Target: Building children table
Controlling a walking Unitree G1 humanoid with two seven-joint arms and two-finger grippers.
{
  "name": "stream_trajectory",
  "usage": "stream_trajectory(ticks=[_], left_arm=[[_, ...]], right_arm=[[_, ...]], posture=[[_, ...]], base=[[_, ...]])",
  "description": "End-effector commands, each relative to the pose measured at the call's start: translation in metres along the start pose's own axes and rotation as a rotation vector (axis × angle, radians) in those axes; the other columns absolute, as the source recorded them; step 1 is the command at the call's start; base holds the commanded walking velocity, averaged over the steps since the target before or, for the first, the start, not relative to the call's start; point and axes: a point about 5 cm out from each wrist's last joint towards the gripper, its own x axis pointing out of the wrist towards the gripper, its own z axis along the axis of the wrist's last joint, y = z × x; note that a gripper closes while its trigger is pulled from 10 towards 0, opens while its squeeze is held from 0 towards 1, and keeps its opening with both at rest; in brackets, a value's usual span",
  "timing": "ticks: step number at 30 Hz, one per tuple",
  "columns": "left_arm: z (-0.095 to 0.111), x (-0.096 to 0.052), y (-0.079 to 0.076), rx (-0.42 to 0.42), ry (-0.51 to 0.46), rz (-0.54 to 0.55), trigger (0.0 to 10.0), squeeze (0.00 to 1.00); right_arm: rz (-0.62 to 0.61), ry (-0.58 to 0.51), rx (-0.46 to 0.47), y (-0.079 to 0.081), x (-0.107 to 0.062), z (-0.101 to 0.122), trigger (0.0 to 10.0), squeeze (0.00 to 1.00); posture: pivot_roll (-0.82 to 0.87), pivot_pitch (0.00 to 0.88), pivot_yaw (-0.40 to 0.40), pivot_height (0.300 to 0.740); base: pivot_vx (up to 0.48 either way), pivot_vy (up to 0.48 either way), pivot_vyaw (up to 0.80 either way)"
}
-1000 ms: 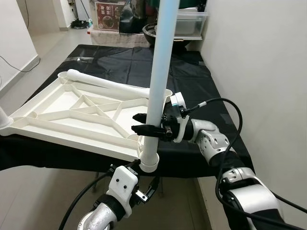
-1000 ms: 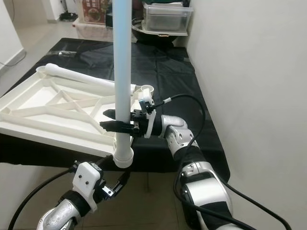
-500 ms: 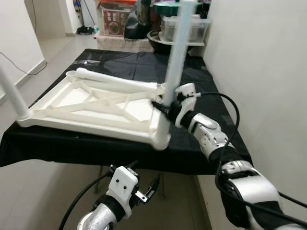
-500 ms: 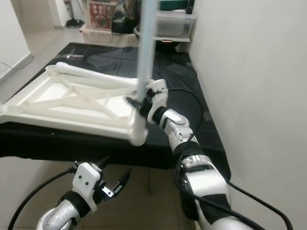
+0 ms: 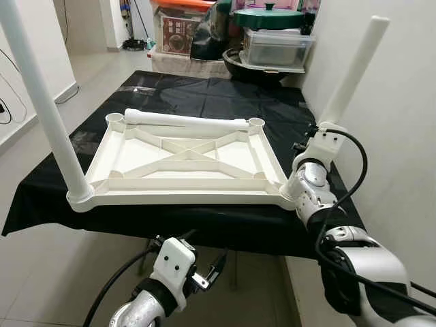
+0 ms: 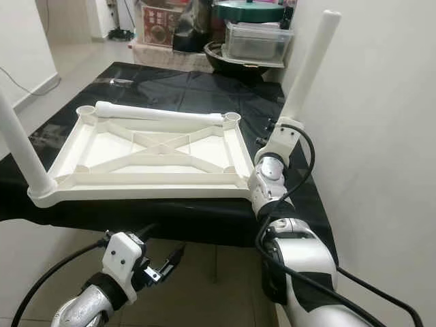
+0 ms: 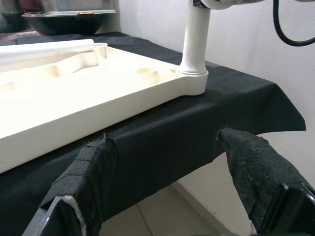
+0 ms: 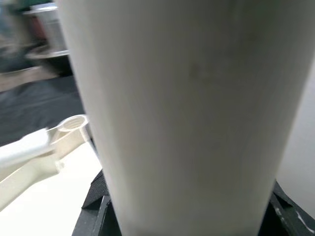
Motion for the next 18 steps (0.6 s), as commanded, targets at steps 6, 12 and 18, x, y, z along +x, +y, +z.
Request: stream_trajectory(ticks=[6, 12, 18], left_arm=[[-0.001, 0.0, -0.003, -0.005, 0.013, -0.004, 10.0, 0.0], [-0.001, 0.001, -0.002, -0.006, 0.013, -0.006, 10.0, 0.0], [-0.001, 0.002, -0.001, -0.005, 0.013, -0.006, 10.0, 0.0]], right_arm=[[-0.056, 0.14, 0.101, -0.002, -0.004, -0.019, 10.0, 1.0], [0.26, 0.093, 0.11, 0.031, -0.014, -0.014, 10.0, 0.0], [0.559, 0.06, 0.153, 0.047, -0.023, -0.012, 10.0, 0.0]], posture=[[0.15, 0.072, -0.079, 0.74], [0.15, 0.07, -0.079, 0.74], [0.15, 0.067, -0.079, 0.74]], base=[[0.0, 0.0, 0.0], [0.0, 0.0, 0.0], [0.0, 0.0, 0.0]])
